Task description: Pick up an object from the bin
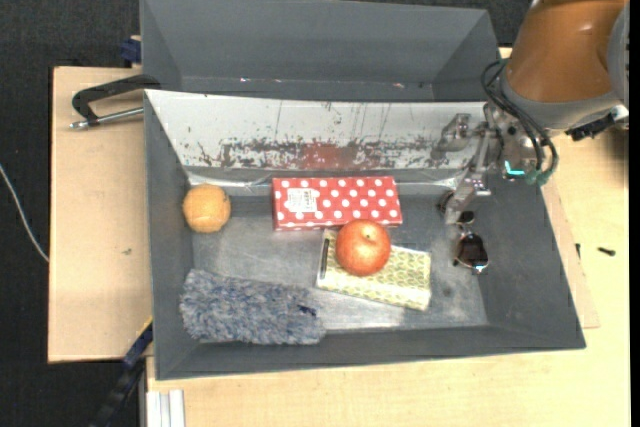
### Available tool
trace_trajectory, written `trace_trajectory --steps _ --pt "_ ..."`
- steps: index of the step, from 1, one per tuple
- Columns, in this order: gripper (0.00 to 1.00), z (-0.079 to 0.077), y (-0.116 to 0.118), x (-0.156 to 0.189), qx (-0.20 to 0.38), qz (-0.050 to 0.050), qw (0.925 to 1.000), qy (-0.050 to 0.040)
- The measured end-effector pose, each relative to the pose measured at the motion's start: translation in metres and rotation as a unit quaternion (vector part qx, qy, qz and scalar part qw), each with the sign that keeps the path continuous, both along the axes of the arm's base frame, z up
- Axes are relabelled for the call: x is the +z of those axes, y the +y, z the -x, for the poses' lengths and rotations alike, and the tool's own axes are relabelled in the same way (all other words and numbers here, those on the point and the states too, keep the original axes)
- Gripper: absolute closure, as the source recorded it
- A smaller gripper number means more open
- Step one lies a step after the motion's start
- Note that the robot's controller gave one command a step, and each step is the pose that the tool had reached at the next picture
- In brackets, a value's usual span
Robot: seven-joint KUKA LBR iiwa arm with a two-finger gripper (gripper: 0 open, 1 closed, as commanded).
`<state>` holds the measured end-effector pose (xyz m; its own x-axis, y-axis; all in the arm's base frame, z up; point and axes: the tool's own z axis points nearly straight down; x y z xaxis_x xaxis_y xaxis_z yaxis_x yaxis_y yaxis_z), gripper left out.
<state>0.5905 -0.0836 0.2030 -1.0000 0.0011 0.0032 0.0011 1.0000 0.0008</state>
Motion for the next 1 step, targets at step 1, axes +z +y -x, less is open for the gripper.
trace_trajectory --steps 1 --pt "0.00 -0.0014 0.0003 0.0027 0.000 0.000 1.0000 -0.0028"
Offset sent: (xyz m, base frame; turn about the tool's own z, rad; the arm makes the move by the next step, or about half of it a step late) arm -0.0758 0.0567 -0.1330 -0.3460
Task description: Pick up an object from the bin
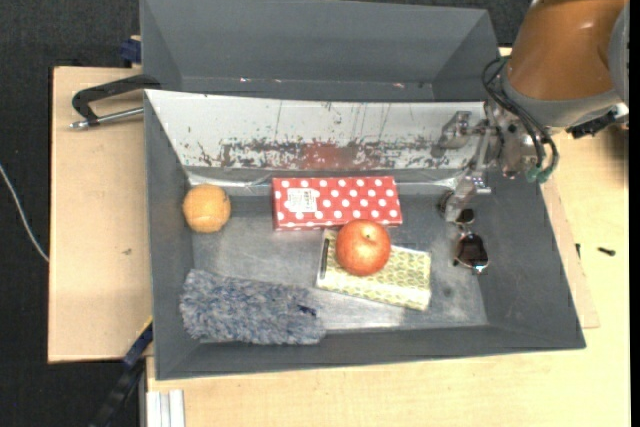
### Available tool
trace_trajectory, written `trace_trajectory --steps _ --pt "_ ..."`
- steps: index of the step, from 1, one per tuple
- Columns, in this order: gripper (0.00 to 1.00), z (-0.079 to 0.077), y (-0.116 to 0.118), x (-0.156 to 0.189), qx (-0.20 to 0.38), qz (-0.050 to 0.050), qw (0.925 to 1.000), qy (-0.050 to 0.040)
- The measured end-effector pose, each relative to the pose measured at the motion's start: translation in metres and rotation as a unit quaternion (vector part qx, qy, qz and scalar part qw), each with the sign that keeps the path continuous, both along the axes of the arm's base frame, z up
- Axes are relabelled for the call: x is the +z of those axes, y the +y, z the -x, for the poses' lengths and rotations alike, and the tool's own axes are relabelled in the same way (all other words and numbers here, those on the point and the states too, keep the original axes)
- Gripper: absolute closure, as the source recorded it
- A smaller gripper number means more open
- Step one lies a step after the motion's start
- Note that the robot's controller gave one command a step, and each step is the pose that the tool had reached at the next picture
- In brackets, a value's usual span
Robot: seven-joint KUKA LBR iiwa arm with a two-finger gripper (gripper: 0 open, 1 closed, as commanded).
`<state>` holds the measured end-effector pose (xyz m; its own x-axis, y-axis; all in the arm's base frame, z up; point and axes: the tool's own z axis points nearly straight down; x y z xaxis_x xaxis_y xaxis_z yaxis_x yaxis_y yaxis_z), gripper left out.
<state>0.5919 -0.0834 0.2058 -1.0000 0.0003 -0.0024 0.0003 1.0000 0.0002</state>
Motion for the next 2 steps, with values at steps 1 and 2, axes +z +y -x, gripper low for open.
trace_trajectory --steps 1,2 --pt "0.00 0.027 0.020 -0.048 0.062 0.000 0.9981 -0.0008" --pt "0.00 0.078 0.058 -0.060 0.103 -0.001 0.9947 0.0015"
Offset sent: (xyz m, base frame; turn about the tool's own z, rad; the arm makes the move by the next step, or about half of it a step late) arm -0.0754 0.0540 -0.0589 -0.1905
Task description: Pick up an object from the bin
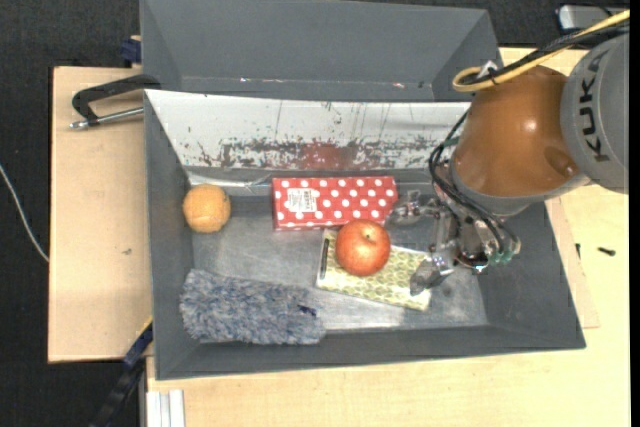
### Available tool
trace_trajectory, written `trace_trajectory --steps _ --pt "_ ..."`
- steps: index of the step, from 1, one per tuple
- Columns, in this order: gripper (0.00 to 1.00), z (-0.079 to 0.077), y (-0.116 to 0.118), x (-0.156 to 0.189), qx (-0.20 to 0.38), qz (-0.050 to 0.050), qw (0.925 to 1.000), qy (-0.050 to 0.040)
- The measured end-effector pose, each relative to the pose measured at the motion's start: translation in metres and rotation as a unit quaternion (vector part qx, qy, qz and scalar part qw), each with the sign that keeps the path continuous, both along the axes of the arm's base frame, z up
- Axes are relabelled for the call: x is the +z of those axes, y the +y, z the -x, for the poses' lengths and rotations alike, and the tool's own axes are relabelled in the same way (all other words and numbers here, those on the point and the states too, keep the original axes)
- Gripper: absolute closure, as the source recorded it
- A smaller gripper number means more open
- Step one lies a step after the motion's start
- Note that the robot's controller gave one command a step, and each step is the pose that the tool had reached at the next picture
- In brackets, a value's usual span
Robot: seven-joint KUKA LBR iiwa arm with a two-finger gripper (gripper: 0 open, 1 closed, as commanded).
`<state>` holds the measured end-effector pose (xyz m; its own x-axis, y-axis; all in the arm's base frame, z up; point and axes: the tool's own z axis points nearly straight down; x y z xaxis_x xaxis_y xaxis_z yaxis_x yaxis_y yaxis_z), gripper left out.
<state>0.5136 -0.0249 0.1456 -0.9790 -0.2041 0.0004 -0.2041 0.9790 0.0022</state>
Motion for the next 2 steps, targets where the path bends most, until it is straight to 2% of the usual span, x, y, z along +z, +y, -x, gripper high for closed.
trace_trajectory --steps 1,2 --pt "0.00 0.011 -0.025 -0.007 0.061 0.001 0.9981 0.0000" --pt "0.00 0.010 -0.022 -0.071 0.003 0.001 1.0000 -0.0026"
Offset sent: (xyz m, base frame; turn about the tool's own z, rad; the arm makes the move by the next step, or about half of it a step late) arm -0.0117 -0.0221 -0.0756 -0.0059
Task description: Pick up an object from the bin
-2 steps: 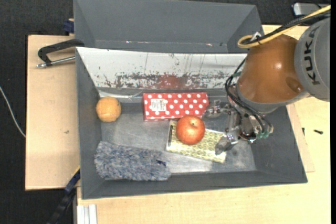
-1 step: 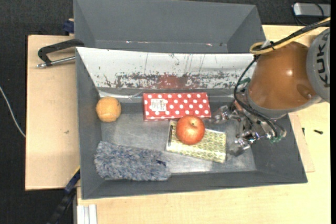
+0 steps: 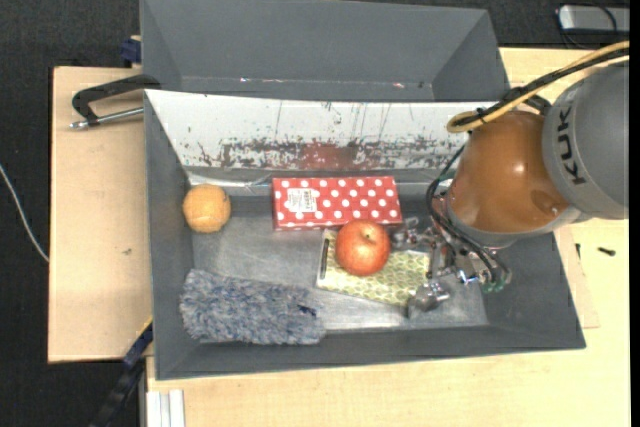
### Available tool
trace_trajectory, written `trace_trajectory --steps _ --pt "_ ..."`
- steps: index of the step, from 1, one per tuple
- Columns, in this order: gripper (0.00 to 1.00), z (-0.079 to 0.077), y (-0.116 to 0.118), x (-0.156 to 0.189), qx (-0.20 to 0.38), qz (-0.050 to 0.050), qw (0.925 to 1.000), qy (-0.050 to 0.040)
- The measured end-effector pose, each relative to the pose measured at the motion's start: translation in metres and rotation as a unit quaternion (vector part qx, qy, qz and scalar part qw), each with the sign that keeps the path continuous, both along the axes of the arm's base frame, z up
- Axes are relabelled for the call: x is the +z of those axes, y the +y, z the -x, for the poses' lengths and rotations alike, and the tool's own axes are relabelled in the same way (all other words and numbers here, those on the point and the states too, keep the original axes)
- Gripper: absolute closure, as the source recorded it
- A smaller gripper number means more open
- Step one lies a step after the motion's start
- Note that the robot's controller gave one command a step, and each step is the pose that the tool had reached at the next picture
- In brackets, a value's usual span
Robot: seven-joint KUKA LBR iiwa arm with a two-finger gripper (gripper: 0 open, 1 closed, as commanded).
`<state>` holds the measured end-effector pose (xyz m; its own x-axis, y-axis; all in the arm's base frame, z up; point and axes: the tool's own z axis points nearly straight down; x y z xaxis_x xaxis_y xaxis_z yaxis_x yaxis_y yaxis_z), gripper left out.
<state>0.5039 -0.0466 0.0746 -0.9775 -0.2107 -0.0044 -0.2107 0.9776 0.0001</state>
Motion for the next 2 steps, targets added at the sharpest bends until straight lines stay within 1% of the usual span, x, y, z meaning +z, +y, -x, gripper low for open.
trace_trajectory --steps 1,2 --pt "1.00 0.0084 -0.0087 -0.0018 0.028 0.001 0.9996 0.0038" --pt "1.00 0.0084 -0.0087 -0.0018 0.028 0.001 0.9996 0.0038"
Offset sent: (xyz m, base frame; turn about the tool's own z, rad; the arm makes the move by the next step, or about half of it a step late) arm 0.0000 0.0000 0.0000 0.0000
